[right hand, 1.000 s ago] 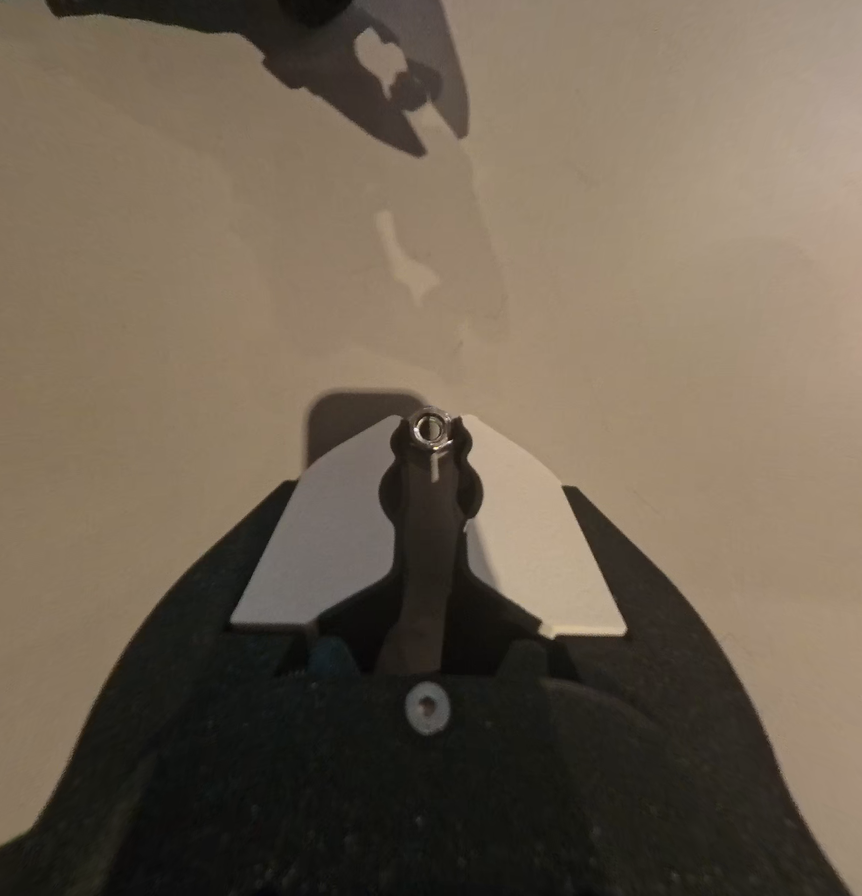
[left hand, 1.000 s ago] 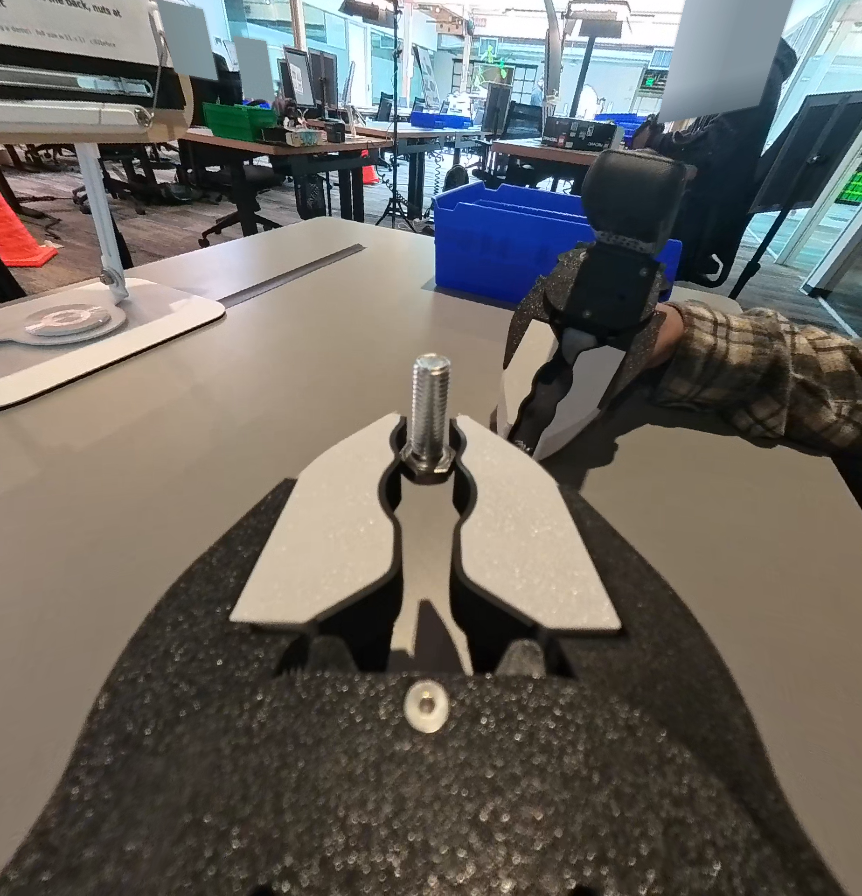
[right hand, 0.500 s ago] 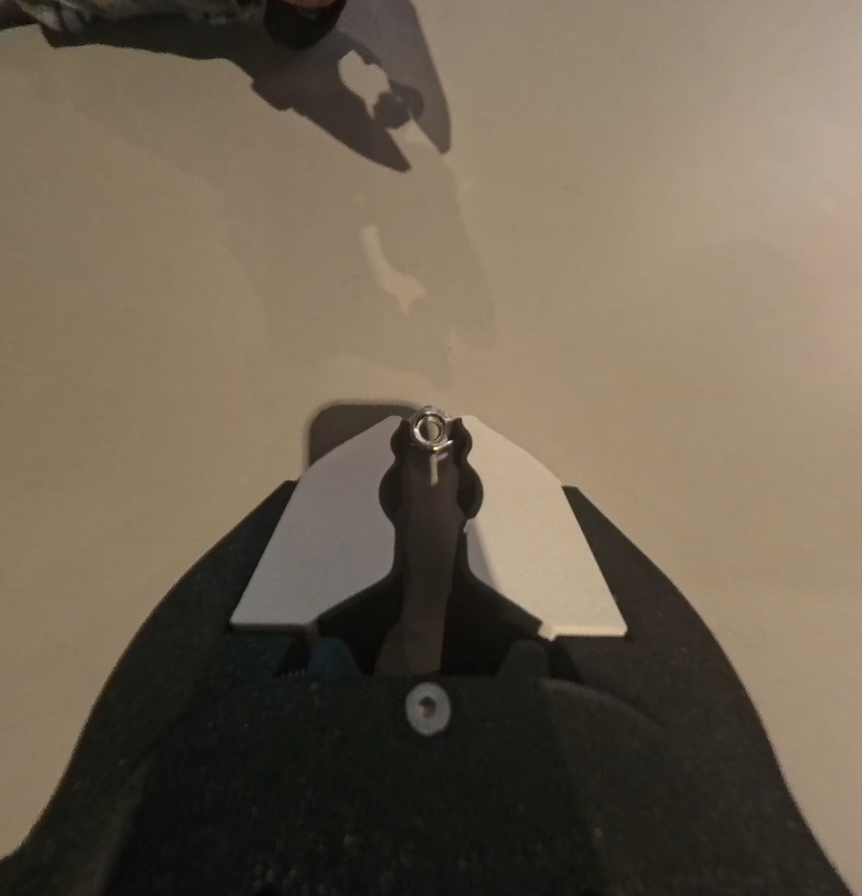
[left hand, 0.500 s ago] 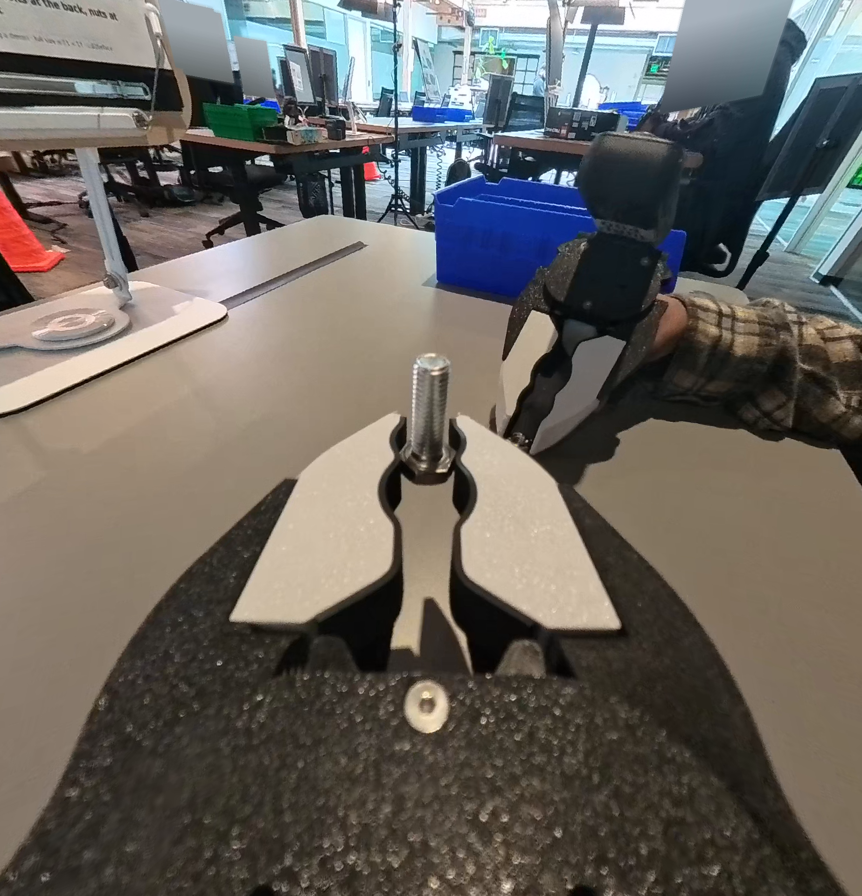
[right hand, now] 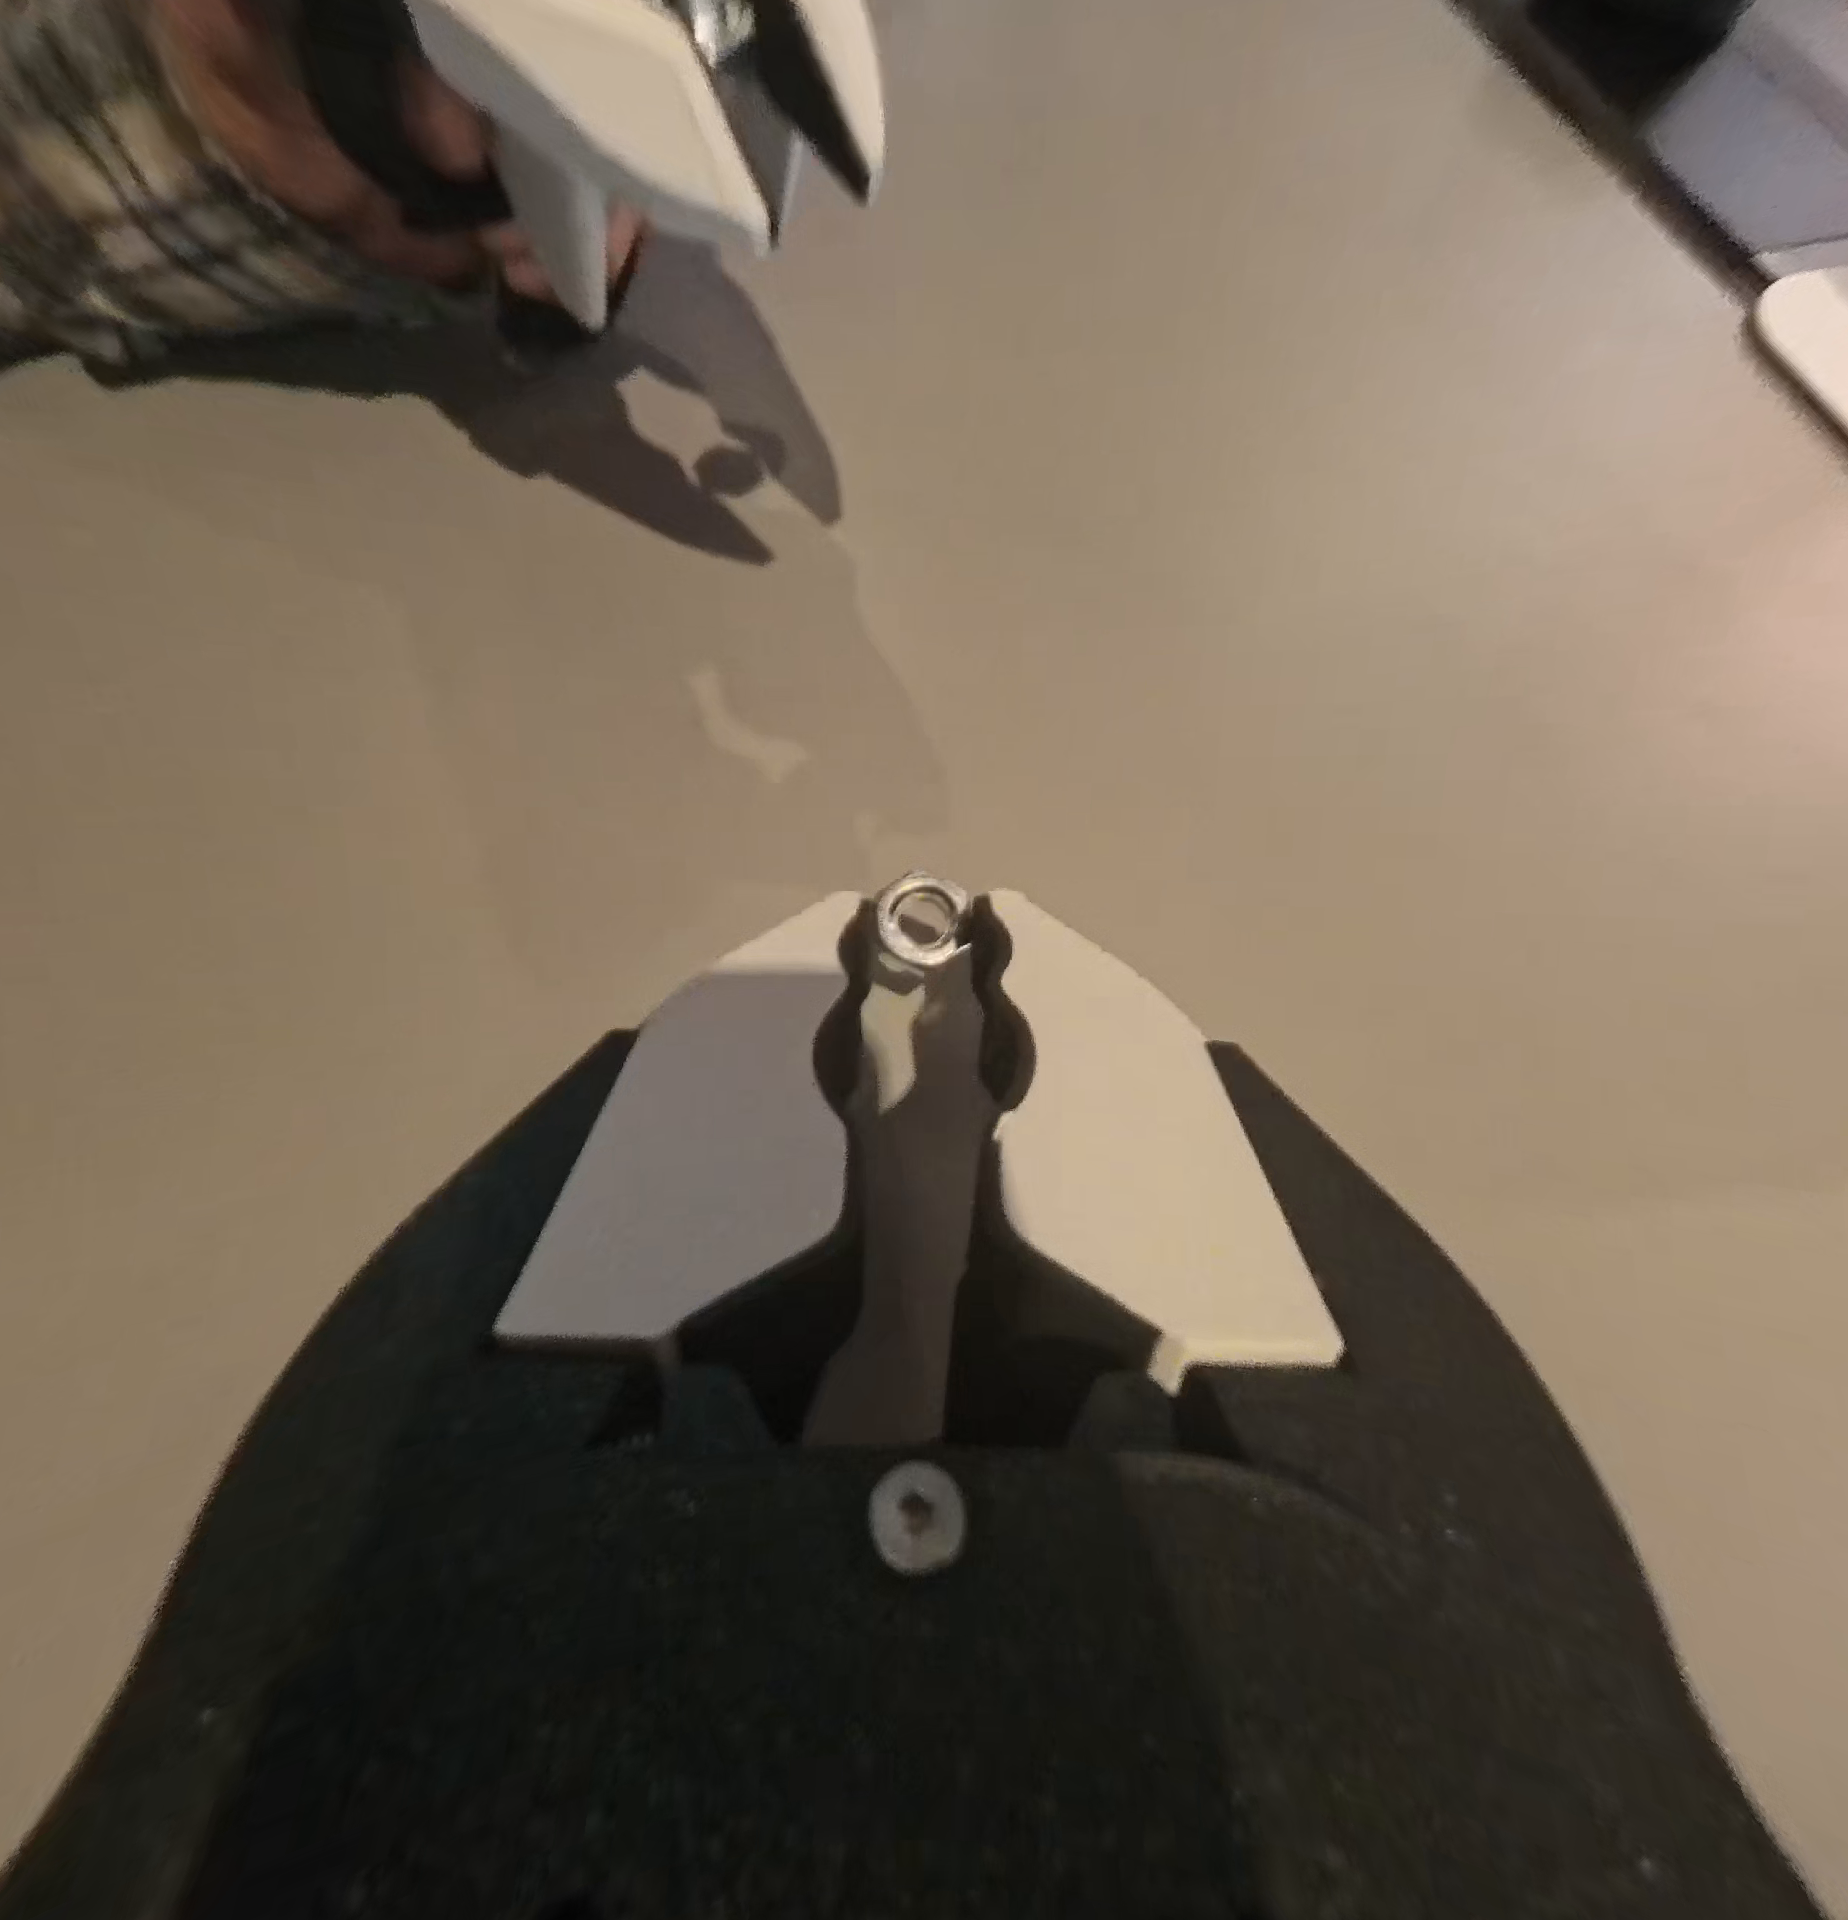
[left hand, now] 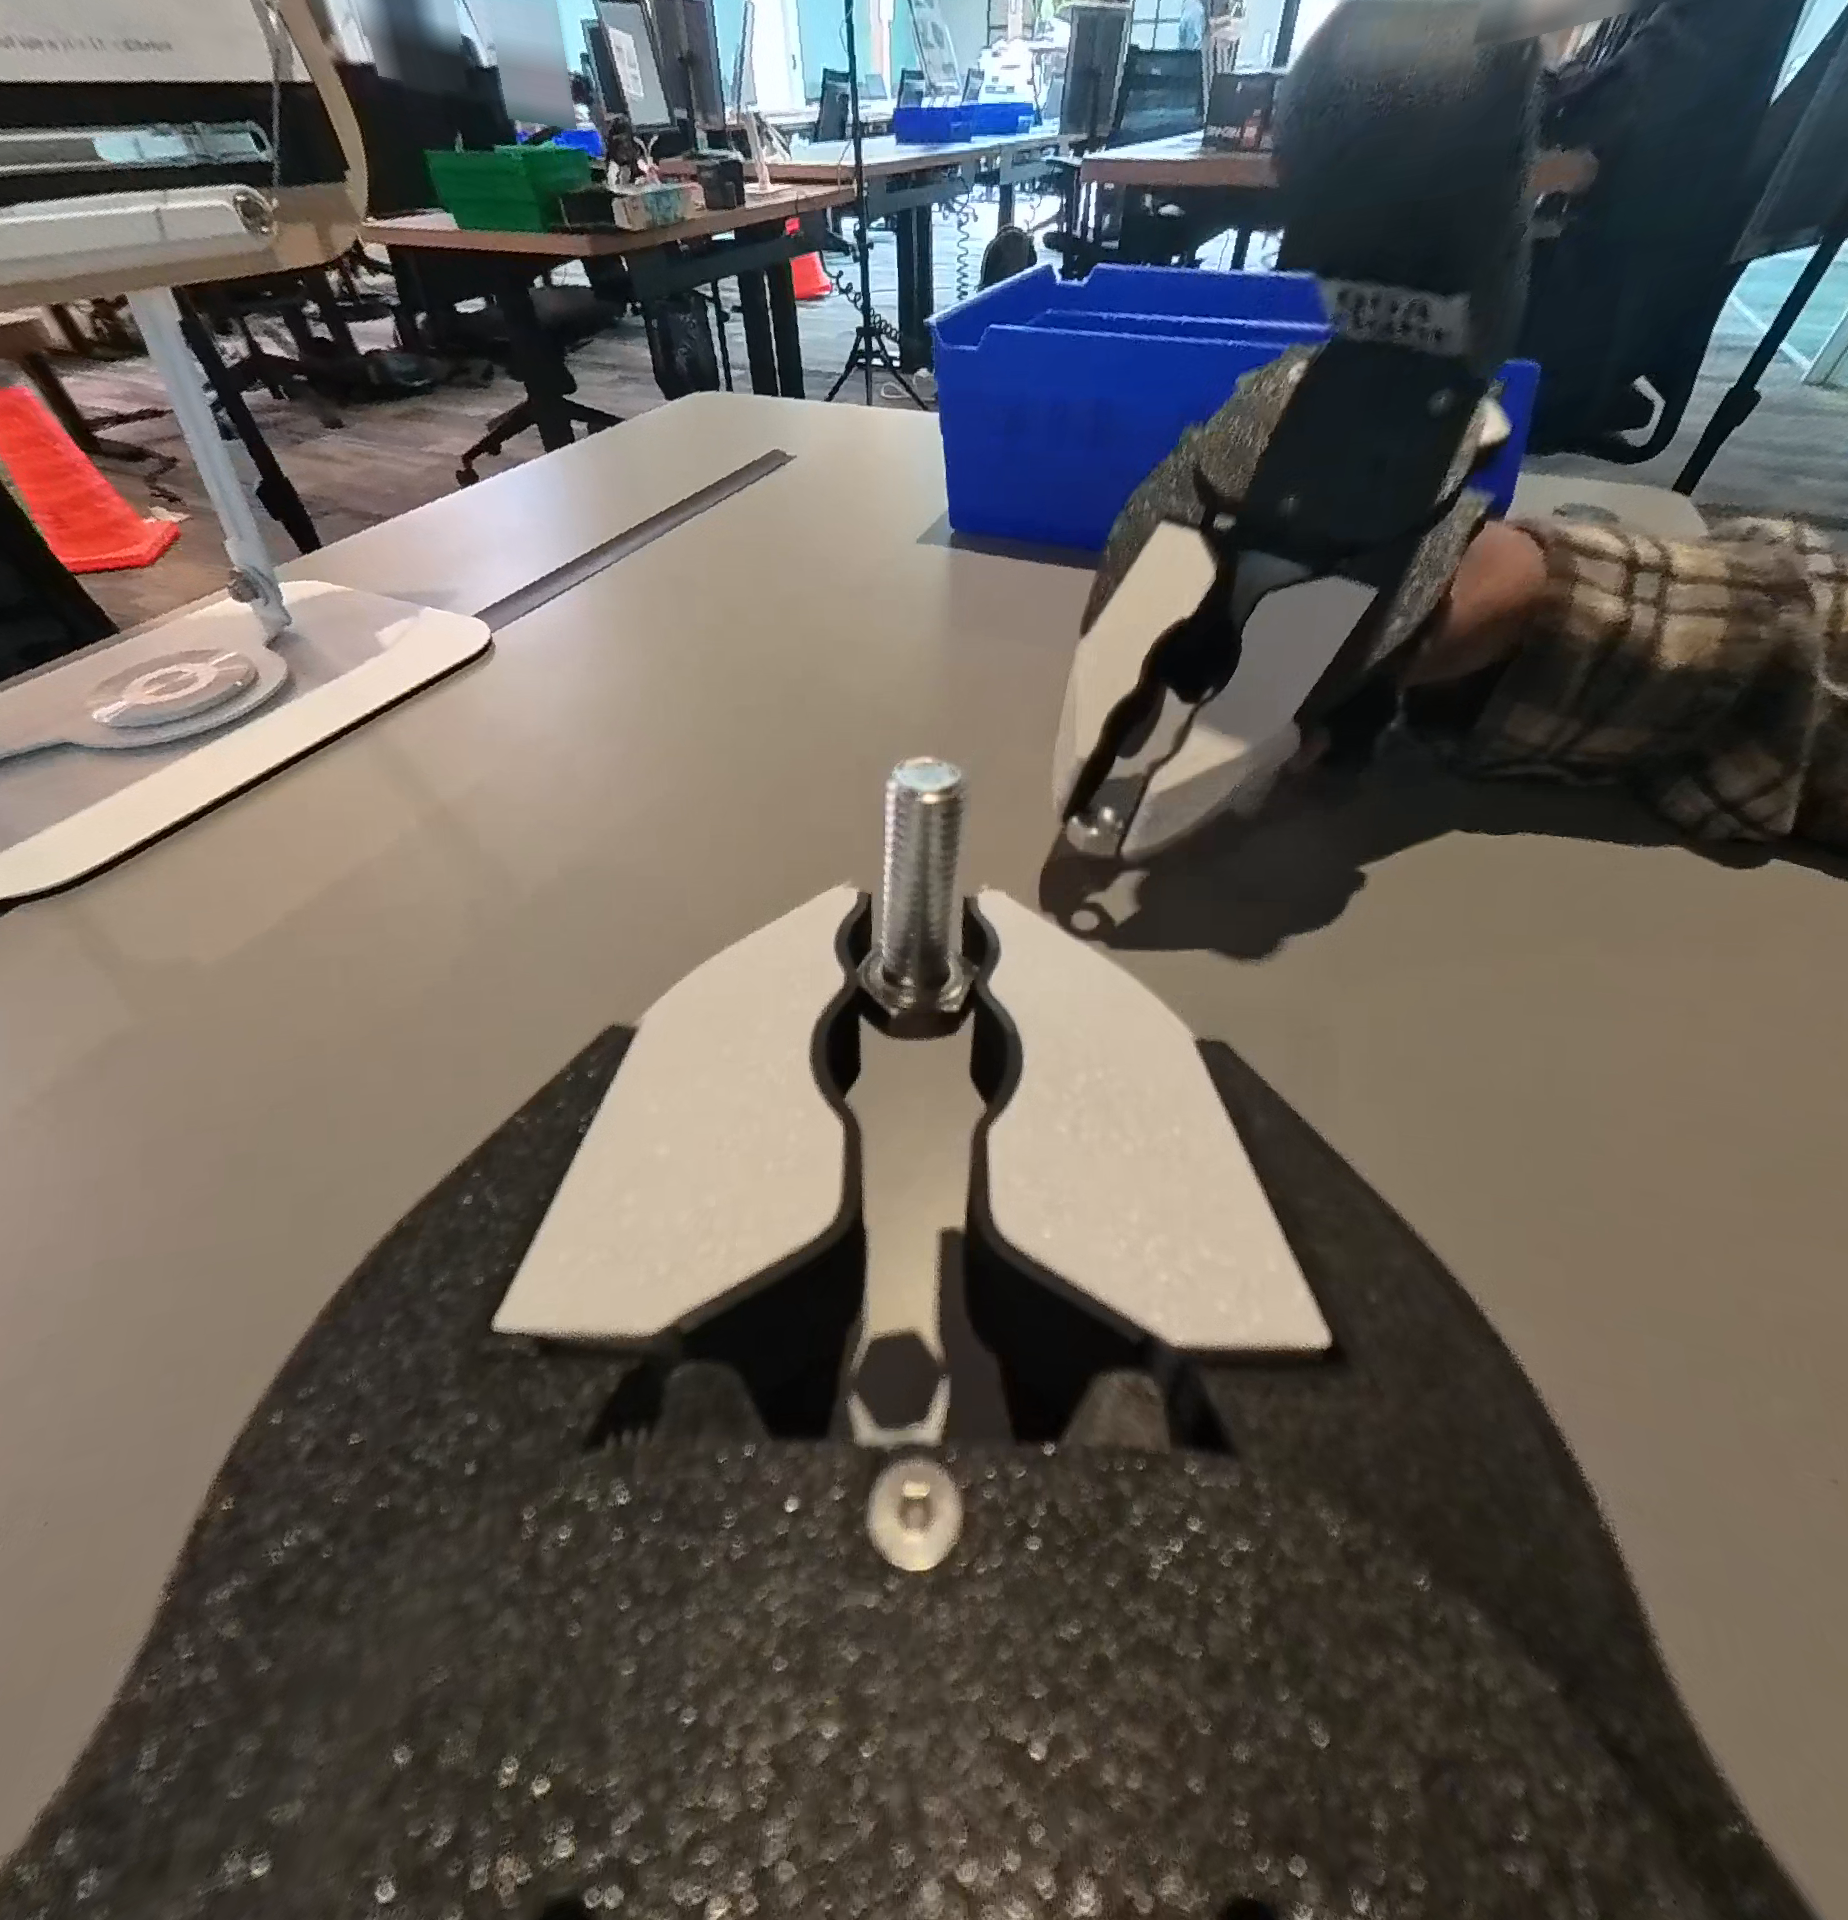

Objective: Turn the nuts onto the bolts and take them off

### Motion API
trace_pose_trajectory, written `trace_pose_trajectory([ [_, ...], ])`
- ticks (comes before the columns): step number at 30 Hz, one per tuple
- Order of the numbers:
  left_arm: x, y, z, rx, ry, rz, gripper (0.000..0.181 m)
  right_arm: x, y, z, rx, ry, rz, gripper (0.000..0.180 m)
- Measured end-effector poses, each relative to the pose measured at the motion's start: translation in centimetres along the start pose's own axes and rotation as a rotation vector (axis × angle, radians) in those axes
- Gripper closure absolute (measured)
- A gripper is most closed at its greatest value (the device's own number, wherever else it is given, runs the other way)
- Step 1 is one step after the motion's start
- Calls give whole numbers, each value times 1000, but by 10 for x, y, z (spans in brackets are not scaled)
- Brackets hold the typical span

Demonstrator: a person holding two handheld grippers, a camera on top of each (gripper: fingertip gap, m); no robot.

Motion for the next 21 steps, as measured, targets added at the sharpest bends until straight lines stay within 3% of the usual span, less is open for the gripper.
trace_pose_trajectory([
  [3,0,2,-1,17,-7,-12,165,-3,-23,11,-65,57,2,162],
  [8,-2,3,-1,31,-13,-39,165,19,-100,36,-131,14,104,162],
  [13,-8,1,-1,33,-12,-77,165,38,-145,32,96,-9,351,162],
  [21,-17,-1,-2,43,-21,-156,165,45,-152,-4,404,-96,534,163],
])
Point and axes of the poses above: each gripper's, where its closed fingertips meet, z back along the fingers, y out of its underside, x = y × z across the jaws, the point moved 2 cm from there along z, back along the fingers, and after that the axes turned 8 degrees about -y, right-handed, at the moved point
